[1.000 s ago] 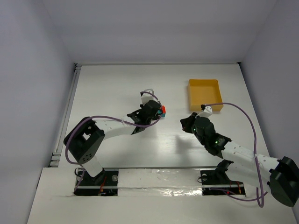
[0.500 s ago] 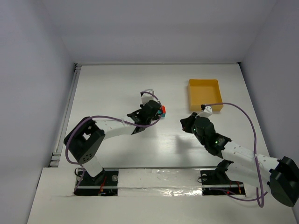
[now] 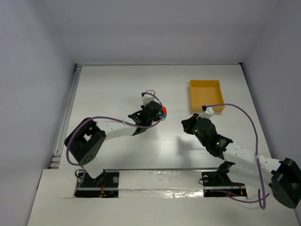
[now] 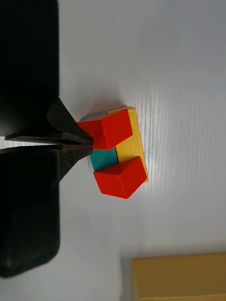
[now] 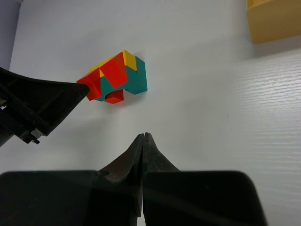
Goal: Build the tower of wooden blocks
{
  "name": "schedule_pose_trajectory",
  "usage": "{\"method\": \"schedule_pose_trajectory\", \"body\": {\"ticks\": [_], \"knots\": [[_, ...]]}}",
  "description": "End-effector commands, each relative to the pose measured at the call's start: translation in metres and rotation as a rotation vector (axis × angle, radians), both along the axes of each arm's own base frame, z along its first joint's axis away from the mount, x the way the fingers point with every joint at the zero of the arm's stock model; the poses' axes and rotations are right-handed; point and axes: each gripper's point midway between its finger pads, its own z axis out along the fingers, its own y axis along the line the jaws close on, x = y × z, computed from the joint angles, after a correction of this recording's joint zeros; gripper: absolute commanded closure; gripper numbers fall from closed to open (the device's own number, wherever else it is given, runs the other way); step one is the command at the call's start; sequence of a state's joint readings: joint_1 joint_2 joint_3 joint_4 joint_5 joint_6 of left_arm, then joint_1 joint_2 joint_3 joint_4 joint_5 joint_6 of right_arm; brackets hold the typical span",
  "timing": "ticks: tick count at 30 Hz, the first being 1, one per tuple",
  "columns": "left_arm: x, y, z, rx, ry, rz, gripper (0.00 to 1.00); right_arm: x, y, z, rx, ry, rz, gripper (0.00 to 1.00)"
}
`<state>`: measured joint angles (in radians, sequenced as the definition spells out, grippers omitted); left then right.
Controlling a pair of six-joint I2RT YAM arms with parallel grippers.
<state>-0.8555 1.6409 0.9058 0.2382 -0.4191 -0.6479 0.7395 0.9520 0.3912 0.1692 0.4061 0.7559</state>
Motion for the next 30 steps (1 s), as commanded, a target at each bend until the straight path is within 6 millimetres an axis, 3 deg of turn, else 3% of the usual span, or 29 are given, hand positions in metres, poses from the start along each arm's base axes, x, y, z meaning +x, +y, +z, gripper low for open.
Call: {"method": "schedule_pose_trajectory", "body": {"ticks": [1, 30], "knots": [[0.0115, -0.0046, 0.0167, -0.018, -0.040, 0.009, 1.00, 0.0092, 0.0056, 0.0223, 0.039, -0.060, -0.001, 1.00], [0.0146, -0.0009, 0.0164, -0.011, -0.047, 0.013, 1.00, 0.0091, 0.0062, 0.0216, 0.037, -0.059, 0.003, 1.00]]}}
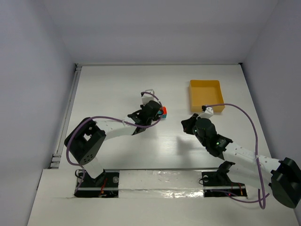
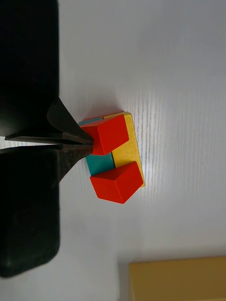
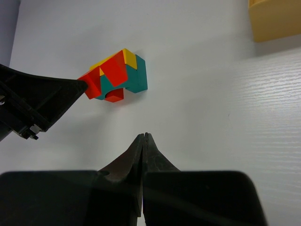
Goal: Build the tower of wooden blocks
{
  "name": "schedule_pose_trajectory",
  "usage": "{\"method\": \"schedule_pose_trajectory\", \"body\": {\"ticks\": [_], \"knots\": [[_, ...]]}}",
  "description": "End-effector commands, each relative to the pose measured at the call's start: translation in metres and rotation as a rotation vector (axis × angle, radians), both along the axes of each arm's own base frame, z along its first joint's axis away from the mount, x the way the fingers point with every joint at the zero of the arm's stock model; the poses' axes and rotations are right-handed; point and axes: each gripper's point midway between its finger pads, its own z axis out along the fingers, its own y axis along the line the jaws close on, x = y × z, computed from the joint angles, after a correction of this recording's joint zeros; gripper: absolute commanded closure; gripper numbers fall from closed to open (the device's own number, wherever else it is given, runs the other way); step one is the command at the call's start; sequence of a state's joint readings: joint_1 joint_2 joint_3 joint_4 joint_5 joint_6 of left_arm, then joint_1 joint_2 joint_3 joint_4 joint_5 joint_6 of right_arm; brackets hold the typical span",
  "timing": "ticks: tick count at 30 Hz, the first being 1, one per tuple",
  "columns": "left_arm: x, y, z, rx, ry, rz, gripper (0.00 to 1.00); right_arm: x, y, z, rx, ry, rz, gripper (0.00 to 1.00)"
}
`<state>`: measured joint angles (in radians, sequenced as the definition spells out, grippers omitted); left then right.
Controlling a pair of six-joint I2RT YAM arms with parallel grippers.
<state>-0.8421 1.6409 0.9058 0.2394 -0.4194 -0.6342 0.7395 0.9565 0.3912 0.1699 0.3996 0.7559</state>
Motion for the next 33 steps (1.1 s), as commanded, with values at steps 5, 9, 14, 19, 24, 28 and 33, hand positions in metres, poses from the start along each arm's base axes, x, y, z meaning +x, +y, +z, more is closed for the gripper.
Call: {"method": "schedule_pose_trajectory", "body": {"ticks": [5, 9, 14, 19, 24, 28, 33], "knots": [[0.014, -0.002, 0.017, -0.019, -0.046, 0.018, 1.00, 0.010, 0.005, 0.023, 0.036, -0.063, -0.003, 1.00], [0.014, -0.002, 0.016, -0.016, -0.046, 0.018, 1.00, 0.010, 0.005, 0.023, 0.038, -0.064, -0.005, 1.00], [0.013, -0.002, 0.016, -0.016, -0.044, 0.017, 1.00, 0.010, 0.005, 0.023, 0.036, -0.063, -0.003, 1.00], [0.013, -0.002, 0.019, -0.022, -0.052, 0.017, 1.00, 0.010, 0.005, 0.023, 0.039, -0.064, -0.004, 1.00], [0.012, -0.002, 0.028, -0.045, -0.065, 0.009, 1.00, 0.010, 0.005, 0.023, 0.036, -0.063, -0.003, 1.00], [0.012, -0.003, 0.048, -0.074, -0.105, -0.001, 1.00, 0.010, 0.005, 0.023, 0.035, -0.064, -0.003, 1.00], [0.007, -0.007, 0.095, -0.116, -0.204, -0.041, 1.00, 0.010, 0.005, 0.024, 0.037, -0.065, -0.006, 1.00]]}}
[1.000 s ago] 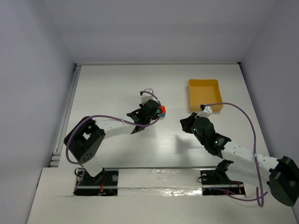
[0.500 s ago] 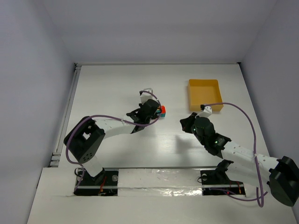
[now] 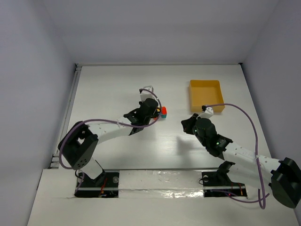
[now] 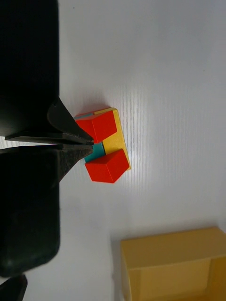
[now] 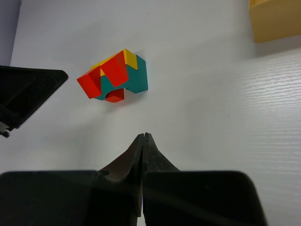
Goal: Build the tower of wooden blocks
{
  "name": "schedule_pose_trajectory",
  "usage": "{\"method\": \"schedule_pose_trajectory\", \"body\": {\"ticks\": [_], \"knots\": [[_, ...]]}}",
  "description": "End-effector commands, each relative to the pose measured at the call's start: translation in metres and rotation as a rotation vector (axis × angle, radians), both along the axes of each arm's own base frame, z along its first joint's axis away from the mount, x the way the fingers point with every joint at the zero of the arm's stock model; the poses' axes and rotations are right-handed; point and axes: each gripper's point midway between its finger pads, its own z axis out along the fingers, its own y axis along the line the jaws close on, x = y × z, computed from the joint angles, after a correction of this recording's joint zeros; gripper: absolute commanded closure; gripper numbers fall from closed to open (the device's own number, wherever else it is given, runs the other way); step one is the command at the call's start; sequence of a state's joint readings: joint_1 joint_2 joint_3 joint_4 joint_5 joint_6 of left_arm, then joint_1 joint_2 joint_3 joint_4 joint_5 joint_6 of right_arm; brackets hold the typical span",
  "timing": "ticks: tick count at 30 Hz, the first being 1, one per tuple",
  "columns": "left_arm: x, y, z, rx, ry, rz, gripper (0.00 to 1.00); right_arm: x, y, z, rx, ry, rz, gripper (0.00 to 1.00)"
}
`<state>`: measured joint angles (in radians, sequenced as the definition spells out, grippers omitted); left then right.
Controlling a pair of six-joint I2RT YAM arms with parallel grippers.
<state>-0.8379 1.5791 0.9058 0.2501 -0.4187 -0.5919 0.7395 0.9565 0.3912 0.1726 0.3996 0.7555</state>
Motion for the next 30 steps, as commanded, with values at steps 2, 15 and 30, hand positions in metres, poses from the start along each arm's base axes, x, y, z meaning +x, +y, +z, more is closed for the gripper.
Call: {"method": "schedule_pose_trajectory", "body": {"ticks": [2, 15, 30], "knots": [[0.002, -0.005, 0.083, -0.114, -0.175, -0.026, 1.00, 0.010, 0.005, 0.023, 0.035, -0.063, -0.006, 1.00], [-0.053, 0.102, 0.141, -0.201, -0.321, 0.159, 0.58, 0.011, 0.007, 0.021, 0.026, -0.055, 0.001, 1.00], [-0.093, 0.168, 0.126, -0.325, -0.407, 0.271, 0.42, 0.009, 0.003, 0.031, 0.049, -0.093, -0.001, 1.00]]}}
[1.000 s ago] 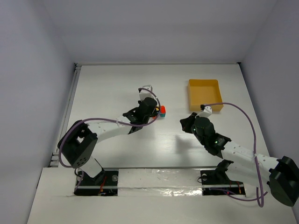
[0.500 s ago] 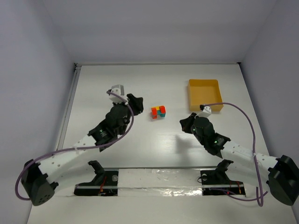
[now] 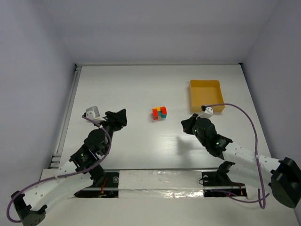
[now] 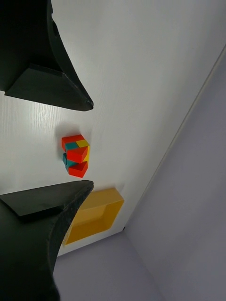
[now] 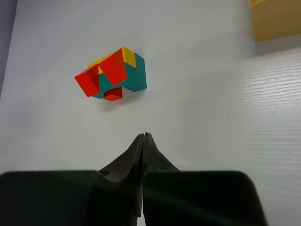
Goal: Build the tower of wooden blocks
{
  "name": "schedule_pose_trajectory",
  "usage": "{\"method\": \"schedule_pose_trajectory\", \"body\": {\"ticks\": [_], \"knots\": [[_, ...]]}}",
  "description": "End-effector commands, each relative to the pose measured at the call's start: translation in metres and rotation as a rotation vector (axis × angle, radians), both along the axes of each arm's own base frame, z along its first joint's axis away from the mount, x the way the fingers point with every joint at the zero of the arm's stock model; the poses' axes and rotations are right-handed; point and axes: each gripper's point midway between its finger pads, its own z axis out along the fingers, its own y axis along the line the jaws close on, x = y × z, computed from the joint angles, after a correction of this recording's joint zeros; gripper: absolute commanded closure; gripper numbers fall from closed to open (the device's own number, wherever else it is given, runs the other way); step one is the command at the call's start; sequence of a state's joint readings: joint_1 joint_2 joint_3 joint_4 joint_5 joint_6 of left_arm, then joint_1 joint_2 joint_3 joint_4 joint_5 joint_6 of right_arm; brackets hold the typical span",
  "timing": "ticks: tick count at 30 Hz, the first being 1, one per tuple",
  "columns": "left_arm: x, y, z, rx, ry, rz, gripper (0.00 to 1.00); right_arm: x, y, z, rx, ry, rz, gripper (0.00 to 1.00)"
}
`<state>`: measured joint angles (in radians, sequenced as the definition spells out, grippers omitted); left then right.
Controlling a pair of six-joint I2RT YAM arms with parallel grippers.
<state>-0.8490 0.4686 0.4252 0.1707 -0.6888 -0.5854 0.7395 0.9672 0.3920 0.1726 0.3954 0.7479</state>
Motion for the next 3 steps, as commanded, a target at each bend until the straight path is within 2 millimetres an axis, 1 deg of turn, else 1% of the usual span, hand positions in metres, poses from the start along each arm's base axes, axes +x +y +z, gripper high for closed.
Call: {"method": "schedule_pose_trajectory", "body": {"ticks": [1, 3], "knots": [[0.0021, 0.0031, -0.0113, 0.035, 0.037, 0.027, 0.42, 0.0075, 0.0010, 0.0331, 0.062, -0.101, -0.010, 1.00], [0.0038, 0.0017, -0.0186, 0.055, 0.058, 0.030, 0.41, 0.0067, -0.0009, 0.0357, 0.067, -0.111, -0.014, 1.00]]}}
